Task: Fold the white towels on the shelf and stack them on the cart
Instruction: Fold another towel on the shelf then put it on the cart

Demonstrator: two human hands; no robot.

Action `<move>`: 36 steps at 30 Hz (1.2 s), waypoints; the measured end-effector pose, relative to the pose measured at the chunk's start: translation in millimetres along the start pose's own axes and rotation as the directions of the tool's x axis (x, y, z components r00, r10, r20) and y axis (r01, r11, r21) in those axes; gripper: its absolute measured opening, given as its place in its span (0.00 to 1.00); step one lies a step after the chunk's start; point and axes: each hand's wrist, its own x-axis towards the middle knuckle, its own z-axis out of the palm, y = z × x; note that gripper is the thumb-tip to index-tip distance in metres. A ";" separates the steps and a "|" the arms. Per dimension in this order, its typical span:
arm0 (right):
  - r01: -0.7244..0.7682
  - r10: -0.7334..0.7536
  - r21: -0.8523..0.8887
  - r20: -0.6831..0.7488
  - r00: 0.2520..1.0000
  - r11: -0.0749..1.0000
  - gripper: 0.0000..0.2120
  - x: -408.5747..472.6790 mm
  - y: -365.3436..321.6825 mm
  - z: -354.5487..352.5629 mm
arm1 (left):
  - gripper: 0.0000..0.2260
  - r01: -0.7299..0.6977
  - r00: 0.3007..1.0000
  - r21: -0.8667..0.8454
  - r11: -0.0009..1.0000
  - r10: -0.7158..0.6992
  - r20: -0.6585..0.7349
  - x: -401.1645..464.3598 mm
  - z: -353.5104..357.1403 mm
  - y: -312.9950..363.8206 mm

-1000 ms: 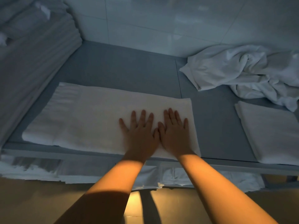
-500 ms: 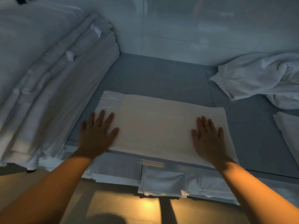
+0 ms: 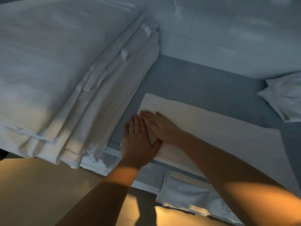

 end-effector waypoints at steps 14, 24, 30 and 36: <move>0.080 -0.107 -0.394 -0.049 0.993 0.916 0.24 28.6 28.7 -9.2 | 0.48 0.026 1.000 -0.098 0.995 -0.025 0.005 -0.1 0.7 0.1; 0.098 -0.096 -0.553 0.032 0.995 0.827 0.25 7.7 83.8 -57.7 | 0.49 -0.192 0.978 0.021 0.981 0.190 0.090 22.7 4.4 -7.4; -0.100 0.092 -0.437 -0.039 0.995 0.894 0.29 -19.7 107.2 -42.9 | 0.51 -0.341 0.934 0.087 0.936 0.327 0.143 67.7 4.6 -5.9; -0.475 0.415 -0.314 -0.241 0.877 0.822 0.30 -41.8 116.2 -33.6 | 0.40 -0.328 0.943 0.225 0.917 0.305 0.129 117.6 -0.5 21.4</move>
